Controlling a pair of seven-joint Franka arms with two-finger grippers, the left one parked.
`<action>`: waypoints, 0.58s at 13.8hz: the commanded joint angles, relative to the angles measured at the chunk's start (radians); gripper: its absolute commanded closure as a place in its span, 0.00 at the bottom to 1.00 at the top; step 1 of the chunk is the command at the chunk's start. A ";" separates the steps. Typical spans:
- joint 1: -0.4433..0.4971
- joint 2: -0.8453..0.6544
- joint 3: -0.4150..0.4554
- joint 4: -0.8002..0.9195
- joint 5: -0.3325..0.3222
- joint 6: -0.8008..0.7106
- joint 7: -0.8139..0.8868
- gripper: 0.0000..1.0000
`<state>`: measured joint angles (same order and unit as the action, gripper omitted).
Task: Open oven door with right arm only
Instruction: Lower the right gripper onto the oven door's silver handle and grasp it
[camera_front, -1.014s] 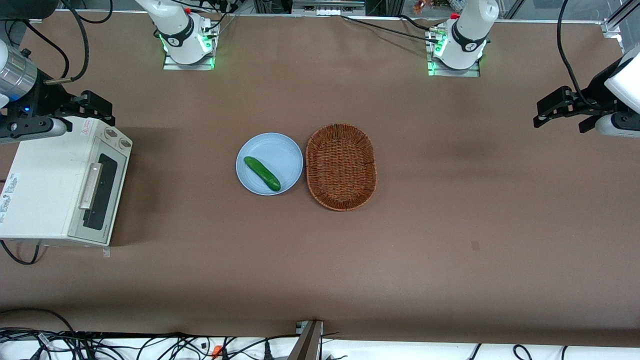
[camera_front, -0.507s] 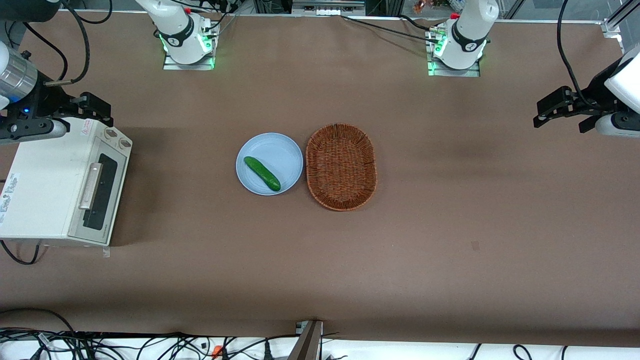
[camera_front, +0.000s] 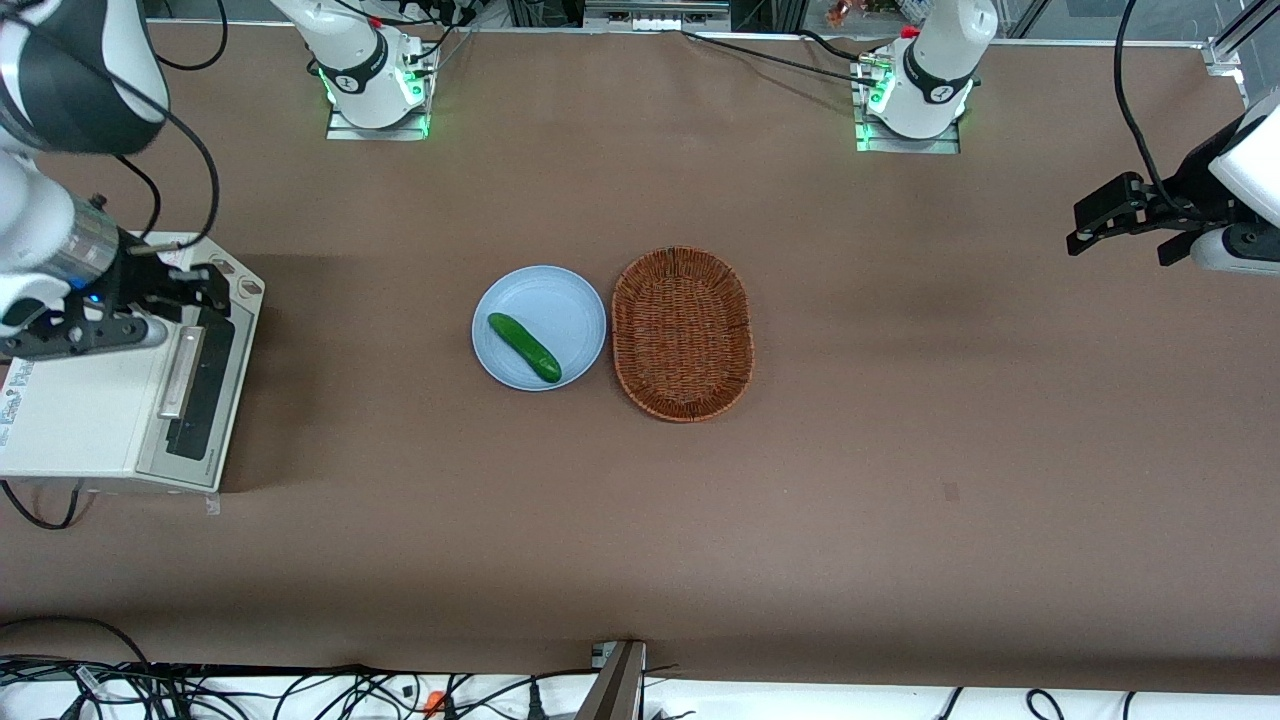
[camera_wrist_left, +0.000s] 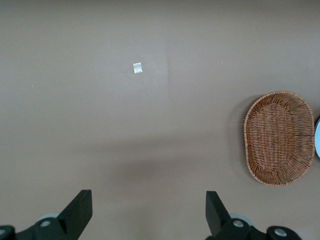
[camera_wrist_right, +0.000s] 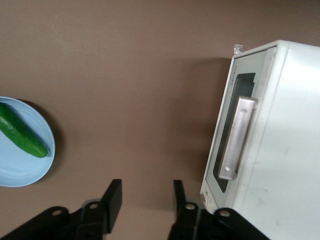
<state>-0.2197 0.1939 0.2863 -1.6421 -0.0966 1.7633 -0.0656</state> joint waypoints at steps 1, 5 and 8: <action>-0.023 0.067 -0.007 0.005 -0.067 0.042 -0.022 0.87; -0.066 0.150 -0.019 0.005 -0.159 0.113 -0.055 1.00; -0.072 0.174 -0.047 0.001 -0.184 0.137 -0.074 1.00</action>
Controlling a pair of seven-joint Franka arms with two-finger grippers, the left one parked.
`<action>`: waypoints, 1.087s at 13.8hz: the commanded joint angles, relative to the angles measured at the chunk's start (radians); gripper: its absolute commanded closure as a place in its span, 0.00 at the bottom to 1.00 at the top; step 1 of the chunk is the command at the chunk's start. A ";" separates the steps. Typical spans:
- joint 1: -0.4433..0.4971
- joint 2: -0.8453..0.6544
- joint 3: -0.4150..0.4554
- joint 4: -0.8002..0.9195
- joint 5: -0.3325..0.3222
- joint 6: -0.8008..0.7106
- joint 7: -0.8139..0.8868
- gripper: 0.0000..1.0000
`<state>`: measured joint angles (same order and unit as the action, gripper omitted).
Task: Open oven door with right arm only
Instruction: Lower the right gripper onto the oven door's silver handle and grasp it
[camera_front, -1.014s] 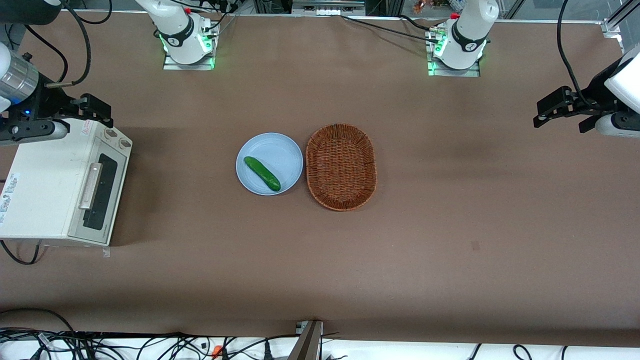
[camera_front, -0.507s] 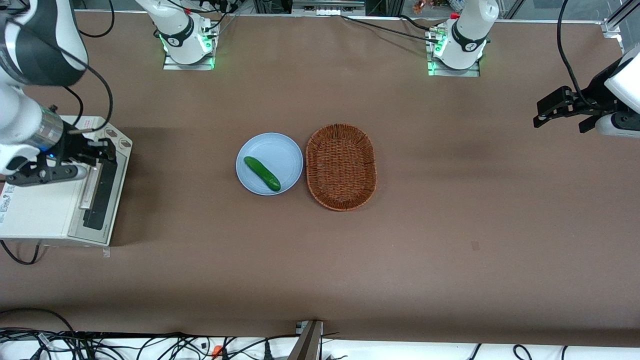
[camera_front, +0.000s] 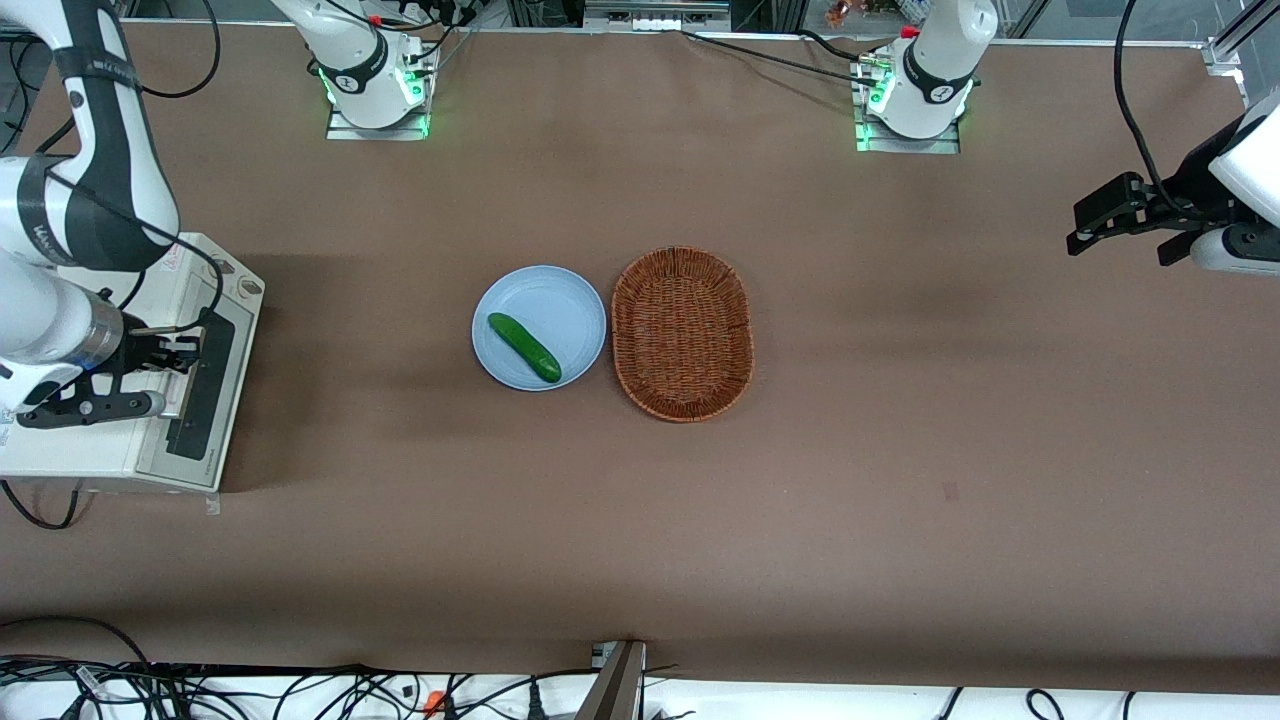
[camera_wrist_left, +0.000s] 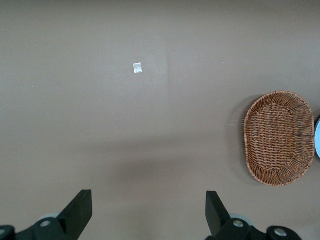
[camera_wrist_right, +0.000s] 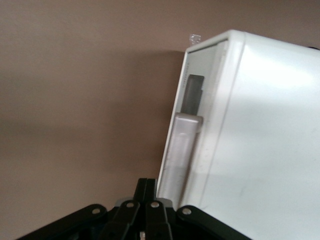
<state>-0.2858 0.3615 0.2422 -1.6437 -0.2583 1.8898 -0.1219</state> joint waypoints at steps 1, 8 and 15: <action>-0.007 0.014 -0.007 -0.007 -0.025 0.029 -0.018 1.00; -0.013 0.065 -0.030 -0.070 -0.021 0.155 -0.001 1.00; 0.059 0.128 -0.024 -0.056 -0.009 0.179 0.241 1.00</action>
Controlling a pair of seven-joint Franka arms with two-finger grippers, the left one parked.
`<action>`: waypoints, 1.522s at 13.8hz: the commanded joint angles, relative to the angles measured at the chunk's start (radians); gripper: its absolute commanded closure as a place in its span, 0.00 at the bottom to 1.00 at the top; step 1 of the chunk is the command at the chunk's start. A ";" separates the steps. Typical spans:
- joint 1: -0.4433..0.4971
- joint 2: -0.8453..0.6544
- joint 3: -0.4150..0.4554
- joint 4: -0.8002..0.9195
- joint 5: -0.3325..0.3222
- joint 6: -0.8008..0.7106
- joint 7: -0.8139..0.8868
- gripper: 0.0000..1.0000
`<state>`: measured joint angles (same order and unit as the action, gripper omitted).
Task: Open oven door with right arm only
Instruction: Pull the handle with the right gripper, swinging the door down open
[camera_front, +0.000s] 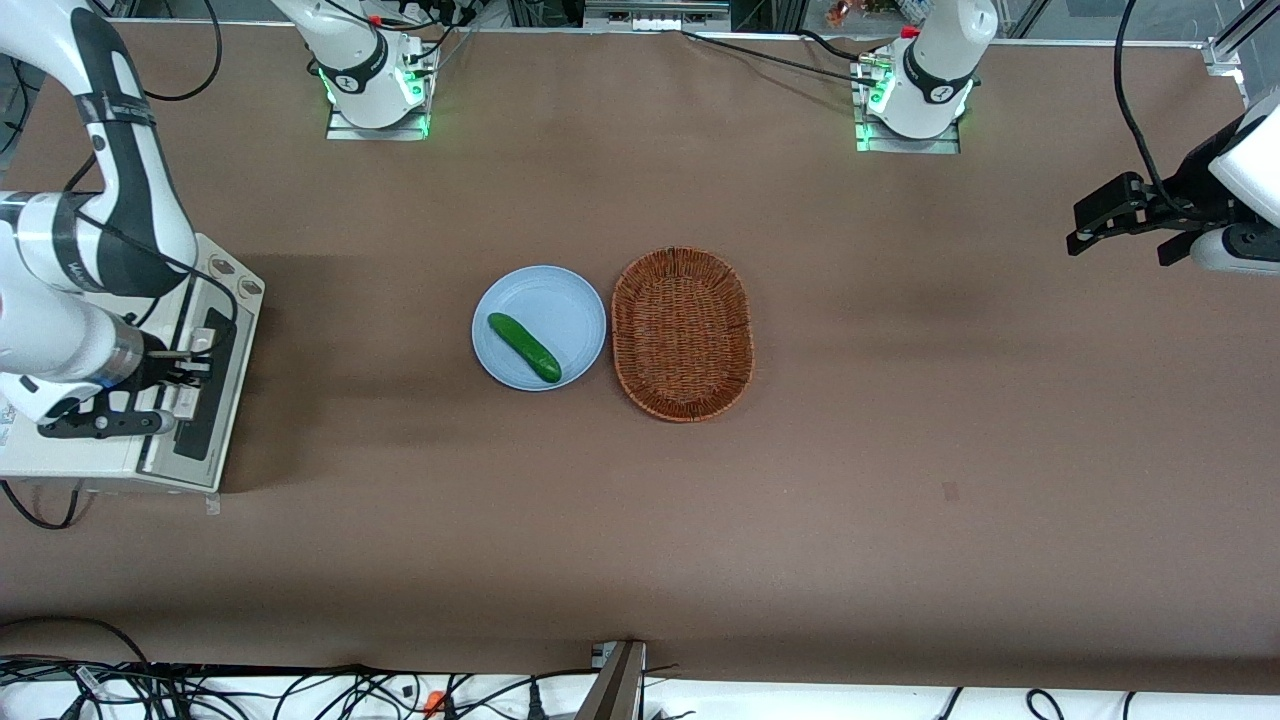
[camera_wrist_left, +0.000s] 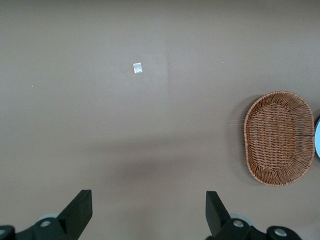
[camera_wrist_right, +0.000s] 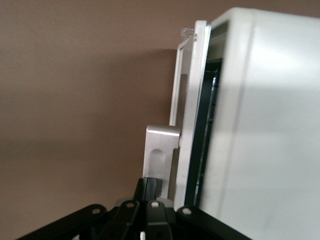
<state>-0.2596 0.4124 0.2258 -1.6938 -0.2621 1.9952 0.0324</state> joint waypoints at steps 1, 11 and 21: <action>0.057 0.081 -0.008 -0.006 -0.005 0.085 0.142 1.00; 0.209 0.122 0.024 0.025 0.040 0.159 0.520 0.38; 0.155 -0.314 0.076 0.014 0.246 -0.151 0.171 0.00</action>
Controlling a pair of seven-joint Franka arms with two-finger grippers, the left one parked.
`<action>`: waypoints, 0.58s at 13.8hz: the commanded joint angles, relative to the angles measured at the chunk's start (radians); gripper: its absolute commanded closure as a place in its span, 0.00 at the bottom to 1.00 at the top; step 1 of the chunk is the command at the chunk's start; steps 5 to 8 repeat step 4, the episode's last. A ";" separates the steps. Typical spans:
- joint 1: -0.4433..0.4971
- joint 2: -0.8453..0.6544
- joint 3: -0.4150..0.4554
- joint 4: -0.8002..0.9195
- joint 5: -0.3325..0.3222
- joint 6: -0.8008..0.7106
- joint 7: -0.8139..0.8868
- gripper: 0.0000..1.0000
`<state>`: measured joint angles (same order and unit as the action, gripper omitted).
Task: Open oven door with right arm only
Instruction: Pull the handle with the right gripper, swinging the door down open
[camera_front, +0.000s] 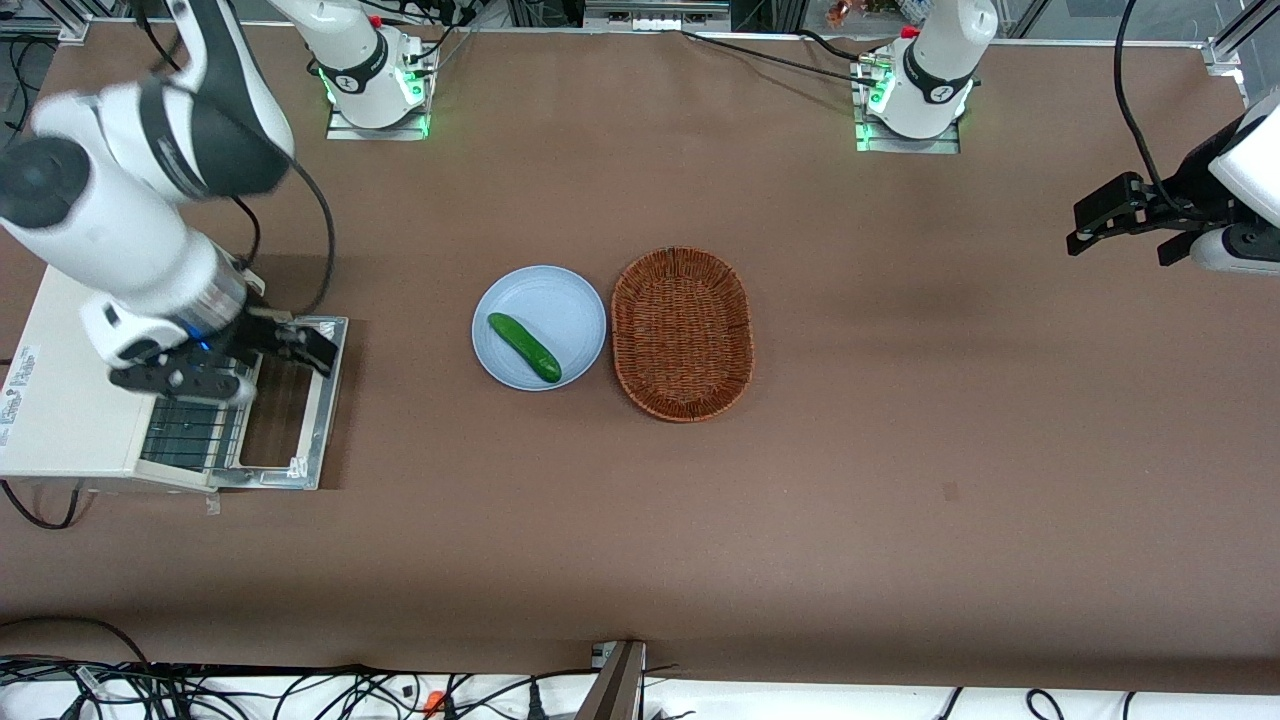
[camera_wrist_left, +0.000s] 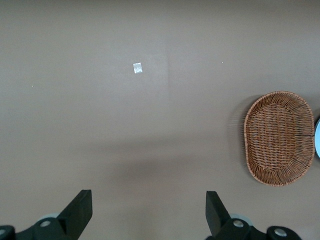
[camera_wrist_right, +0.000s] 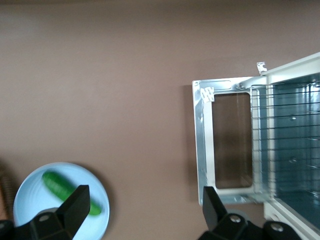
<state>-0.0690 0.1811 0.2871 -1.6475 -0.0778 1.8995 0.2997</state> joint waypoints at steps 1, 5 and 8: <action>-0.043 -0.106 0.014 -0.028 0.079 -0.092 -0.125 0.00; -0.057 -0.152 0.010 -0.018 0.102 -0.166 -0.203 0.00; -0.057 -0.152 0.010 -0.018 0.102 -0.166 -0.203 0.00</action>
